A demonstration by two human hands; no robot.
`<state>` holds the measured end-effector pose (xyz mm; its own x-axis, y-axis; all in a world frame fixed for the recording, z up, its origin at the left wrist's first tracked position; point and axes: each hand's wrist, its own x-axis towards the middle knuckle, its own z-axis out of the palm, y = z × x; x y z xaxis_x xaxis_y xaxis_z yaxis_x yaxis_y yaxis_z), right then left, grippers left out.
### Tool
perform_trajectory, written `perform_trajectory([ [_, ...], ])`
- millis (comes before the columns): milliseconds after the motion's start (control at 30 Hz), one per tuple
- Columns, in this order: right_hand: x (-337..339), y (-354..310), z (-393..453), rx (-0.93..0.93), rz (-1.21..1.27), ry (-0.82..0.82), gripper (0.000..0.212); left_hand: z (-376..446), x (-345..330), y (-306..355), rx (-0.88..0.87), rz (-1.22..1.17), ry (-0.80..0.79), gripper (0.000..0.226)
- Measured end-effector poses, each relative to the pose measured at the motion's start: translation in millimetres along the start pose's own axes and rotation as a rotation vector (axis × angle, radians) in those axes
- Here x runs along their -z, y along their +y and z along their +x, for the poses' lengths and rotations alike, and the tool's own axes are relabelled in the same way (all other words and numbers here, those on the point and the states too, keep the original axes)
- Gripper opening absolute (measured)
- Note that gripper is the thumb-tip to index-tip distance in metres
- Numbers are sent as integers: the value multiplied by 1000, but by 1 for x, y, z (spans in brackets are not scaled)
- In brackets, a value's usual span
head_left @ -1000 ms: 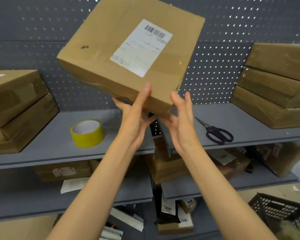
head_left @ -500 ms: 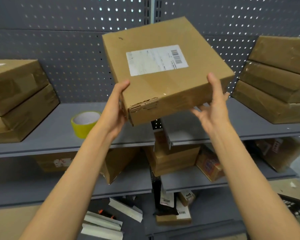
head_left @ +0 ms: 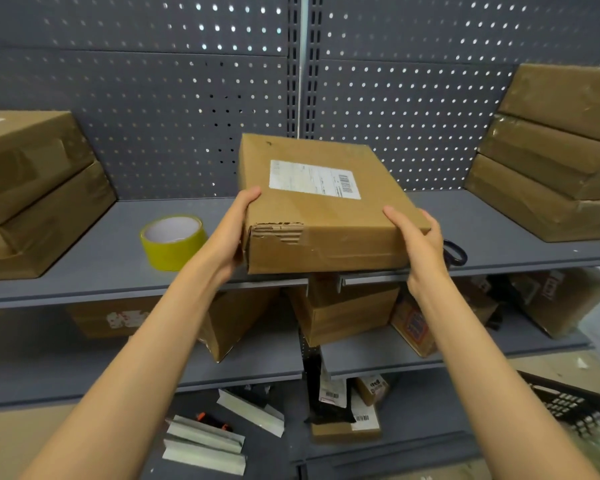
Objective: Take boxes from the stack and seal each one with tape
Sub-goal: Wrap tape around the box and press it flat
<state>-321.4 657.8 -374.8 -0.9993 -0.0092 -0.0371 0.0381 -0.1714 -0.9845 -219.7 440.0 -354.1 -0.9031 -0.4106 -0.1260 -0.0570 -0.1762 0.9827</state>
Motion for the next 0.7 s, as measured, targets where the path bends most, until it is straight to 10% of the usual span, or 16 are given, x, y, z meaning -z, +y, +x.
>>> perform_trajectory([
  [500,-5,-5,-2,53,-268,-17,65,22,6,-16,-1,95,144,43],
  [700,-15,-14,-17,623,-572,-26,50,-5,16,-25,-280,337,92,61],
])
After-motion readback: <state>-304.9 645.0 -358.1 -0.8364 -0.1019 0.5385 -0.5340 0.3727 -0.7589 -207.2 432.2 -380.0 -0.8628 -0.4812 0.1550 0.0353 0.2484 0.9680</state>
